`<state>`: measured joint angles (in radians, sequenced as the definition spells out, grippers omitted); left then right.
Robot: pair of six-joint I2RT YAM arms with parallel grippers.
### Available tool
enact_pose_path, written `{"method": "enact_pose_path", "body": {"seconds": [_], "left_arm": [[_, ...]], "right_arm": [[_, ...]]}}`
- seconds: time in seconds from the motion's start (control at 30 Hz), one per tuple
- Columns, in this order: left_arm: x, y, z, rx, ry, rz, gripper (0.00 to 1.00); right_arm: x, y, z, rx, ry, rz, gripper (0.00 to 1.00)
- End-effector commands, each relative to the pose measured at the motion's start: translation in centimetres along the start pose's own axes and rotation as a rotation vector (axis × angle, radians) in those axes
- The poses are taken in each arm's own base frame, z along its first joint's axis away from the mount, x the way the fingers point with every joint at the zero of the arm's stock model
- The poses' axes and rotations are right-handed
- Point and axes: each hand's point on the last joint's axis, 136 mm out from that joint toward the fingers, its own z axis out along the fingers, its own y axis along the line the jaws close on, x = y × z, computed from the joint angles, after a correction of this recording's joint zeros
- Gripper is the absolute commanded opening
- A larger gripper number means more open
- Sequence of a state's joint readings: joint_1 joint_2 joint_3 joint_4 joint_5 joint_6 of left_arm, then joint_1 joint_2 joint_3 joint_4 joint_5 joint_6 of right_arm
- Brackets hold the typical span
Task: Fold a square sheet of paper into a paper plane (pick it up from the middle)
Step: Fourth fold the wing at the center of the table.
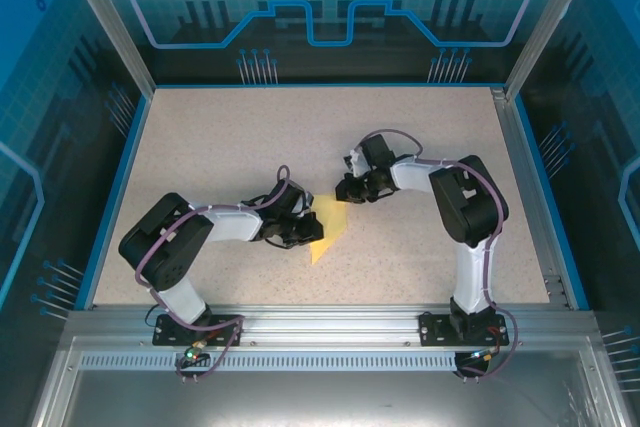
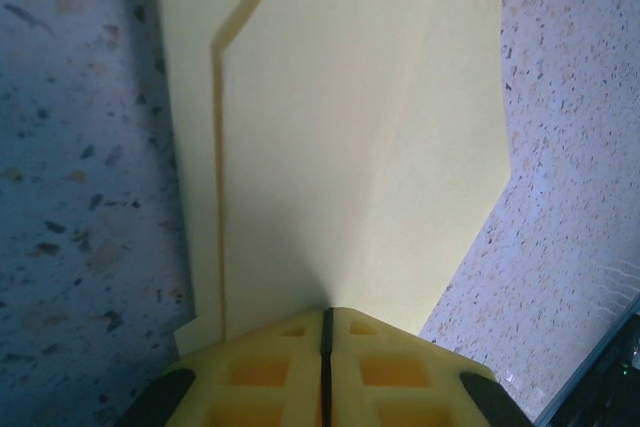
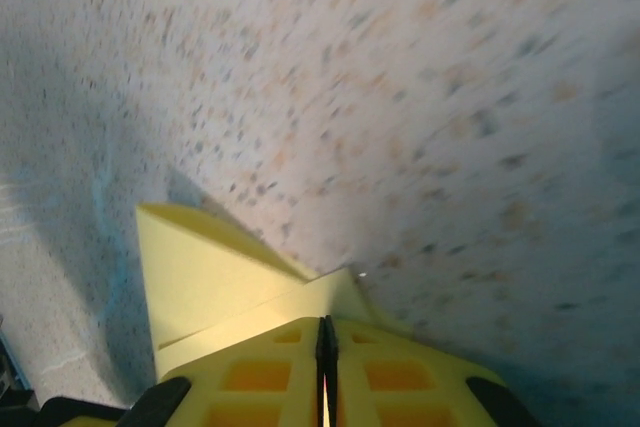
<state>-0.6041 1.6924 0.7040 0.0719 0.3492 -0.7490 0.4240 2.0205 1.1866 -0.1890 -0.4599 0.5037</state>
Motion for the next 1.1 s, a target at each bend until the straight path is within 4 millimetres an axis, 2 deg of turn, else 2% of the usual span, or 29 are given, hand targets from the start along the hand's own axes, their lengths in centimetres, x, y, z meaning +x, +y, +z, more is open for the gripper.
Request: {"method": "enact_pose_path", "body": {"seconds": [0.0,0.13,0.23,0.33,0.43,0.57,0.6,0.8,0.93,0.97,1.07], "left_arm": [[5.1,6.5,0.7,-0.2,0.161,-0.062,0.09],[6.0,7.3,0.2,-0.232,0.204,-0.007,0.09],[6.8,7.4,-0.4,-0.228,0.234,0.034,0.09],[7.6,6.9,-0.9,-0.19,0.259,0.065,0.1],[7.6,5.6,-1.2,-0.13,0.26,0.085,0.11],[6.4,3.1,-1.5,-0.04,0.217,0.088,0.15],[6.0,2.6,-1.6,-0.031,0.202,0.086,0.16],[3.0,-0.8,-3.9,0.0,0.075,0.119,0.28],[1.5,-1.4,-6.1,-0.046,-0.014,0.146,0.34],[1.1,-1.3,-6.6,-0.065,-0.034,0.148,0.35],[0.3,-0.1,-7.4,-0.13,-0.071,0.139,0.38]], "right_arm": [[-2.8,-2.5,-1.1,0.083,-0.084,0.006,0.12],[-2.9,-0.8,-2.7,0.056,-0.096,-0.021,0.13],[-2.1,0.6,-4.3,0.042,-0.113,-0.049,0.13],[-0.7,1.2,-5.6,0.027,-0.128,-0.046,0.14],[1.5,1.7,-6.5,0.002,-0.129,-0.024,0.17],[4.3,2.3,-6.9,-0.009,-0.119,0.002,0.22],[5.9,1.8,-6.6,0.001,-0.094,0.021,0.23],[8.9,2.4,-6.7,0.002,-0.09,0.054,0.31],[9.8,2.6,-7.0,0.008,-0.111,0.082,0.39],[10.1,2.7,-7.0,0.006,-0.115,0.096,0.43],[10.7,2.7,-6.8,-0.009,-0.119,0.141,0.45]]}}
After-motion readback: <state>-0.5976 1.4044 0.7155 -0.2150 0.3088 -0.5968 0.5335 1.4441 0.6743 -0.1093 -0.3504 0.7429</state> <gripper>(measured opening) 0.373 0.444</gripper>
